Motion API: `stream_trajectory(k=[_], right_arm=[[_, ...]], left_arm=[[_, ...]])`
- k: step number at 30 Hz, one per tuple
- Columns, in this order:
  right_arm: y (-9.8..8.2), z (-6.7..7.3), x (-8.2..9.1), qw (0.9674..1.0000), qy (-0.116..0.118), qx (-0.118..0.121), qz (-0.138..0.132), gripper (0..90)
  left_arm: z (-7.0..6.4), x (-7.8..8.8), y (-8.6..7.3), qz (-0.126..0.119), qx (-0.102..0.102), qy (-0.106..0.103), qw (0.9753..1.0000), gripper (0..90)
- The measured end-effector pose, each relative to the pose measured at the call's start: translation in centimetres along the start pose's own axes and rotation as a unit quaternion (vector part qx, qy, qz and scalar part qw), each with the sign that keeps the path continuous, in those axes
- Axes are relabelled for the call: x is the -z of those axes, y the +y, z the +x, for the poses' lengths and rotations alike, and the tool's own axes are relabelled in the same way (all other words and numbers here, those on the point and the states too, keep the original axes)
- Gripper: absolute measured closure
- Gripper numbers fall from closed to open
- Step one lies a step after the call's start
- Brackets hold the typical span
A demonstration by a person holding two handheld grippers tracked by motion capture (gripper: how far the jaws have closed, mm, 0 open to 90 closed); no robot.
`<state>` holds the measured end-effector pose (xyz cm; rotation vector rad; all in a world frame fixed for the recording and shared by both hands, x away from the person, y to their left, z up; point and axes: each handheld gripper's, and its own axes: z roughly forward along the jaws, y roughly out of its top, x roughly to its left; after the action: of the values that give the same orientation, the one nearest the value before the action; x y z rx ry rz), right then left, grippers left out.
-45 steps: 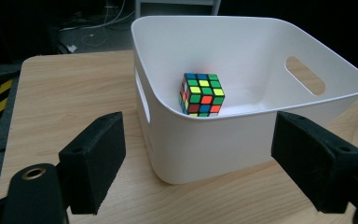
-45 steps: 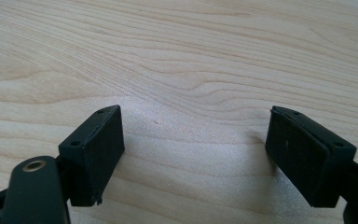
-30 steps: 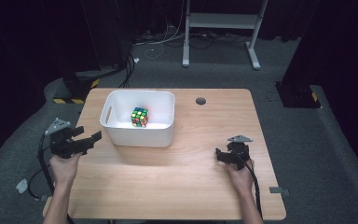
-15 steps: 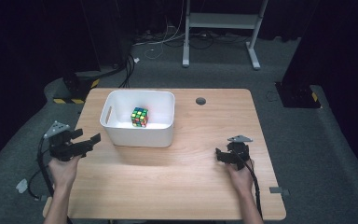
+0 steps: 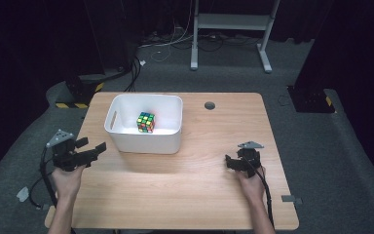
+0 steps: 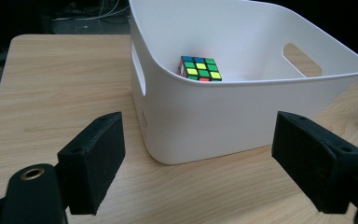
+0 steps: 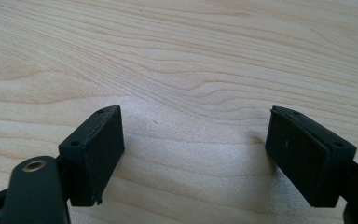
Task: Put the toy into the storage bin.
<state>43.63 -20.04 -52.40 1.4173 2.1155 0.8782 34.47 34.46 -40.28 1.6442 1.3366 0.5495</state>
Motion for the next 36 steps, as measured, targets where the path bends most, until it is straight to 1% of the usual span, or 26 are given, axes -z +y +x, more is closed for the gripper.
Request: stream_trajectory(k=[16,23,30,33,36], right_arm=[[0.0,0.0,0.0,1.0,0.0,0.0,0.0,19.4],[0.0,0.0,0.0,1.0,0.0,0.0,0.0,19.4],[0.0,0.0,0.0,1.0,0.0,0.0,0.0,19.4],[0.0,0.0,0.0,1.0,0.0,0.0,0.0,19.4],[0.0,0.0,0.0,1.0,0.0,0.0,0.0,19.4]], left_arm=[[0.3,-0.2,-1.1,0.006,0.008,0.004,0.9999,17.6],[0.2,-0.5,-1.5,0.01,0.005,0.011,0.9999,17.5],[0.3,-0.7,-1.8,0.012,0.009,0.013,0.9998,17.5],[0.3,-0.7,-1.9,0.015,0.005,0.018,0.9997,17.5],[0.4,-0.9,-2.1,0.016,0.005,0.02,0.9997,17.5]])
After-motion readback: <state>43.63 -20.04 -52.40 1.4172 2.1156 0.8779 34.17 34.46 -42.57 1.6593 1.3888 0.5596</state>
